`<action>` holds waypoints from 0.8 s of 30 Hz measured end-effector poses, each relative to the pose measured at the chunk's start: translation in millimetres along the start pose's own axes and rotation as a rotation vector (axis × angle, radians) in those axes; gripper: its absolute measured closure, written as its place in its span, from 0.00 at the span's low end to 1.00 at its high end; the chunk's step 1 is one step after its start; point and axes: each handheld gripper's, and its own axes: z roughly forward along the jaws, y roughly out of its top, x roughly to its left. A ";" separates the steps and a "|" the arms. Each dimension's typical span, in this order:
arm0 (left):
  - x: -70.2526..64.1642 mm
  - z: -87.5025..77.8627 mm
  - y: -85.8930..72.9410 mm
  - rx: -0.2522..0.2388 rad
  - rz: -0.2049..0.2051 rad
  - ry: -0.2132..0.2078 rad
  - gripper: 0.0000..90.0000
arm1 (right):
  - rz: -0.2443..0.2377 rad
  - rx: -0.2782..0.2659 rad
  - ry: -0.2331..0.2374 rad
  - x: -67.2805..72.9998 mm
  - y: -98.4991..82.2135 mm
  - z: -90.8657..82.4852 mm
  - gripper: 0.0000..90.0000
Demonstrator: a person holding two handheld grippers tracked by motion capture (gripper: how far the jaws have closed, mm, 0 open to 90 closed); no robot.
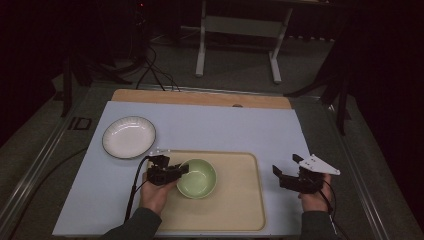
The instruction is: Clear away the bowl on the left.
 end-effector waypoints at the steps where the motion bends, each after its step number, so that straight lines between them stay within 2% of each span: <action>1: 0.3 0.3 -0.2 0.002 -0.001 -0.001 0.86 | 0.000 0.000 0.000 0.1 0.0 0.1 0.16; 6: 1.2 1.5 -0.7 0.015 0.017 0.019 0.87 | -0.001 0.002 0.000 0.1 0.0 0.3 0.16; 10: 2.2 5.1 -2.2 0.040 0.050 0.062 0.88 | -0.001 0.003 0.001 0.3 0.0 0.4 0.16; 13: 2.5 5.2 -1.8 0.034 0.051 0.055 0.87 | -0.002 0.004 0.002 0.4 0.0 0.3 0.16; 17: 2.7 2.4 -0.1 0.024 0.046 0.055 0.82 | -0.002 0.003 0.001 0.3 0.0 0.3 0.16; 21: -0.1 -4.0 3.9 0.010 0.079 0.083 0.76 | -0.001 0.003 0.000 0.1 0.0 0.2 0.16; 24: -0.5 -9.1 6.6 -0.008 0.088 0.095 0.71 | -0.003 0.004 0.002 0.3 0.1 0.3 0.16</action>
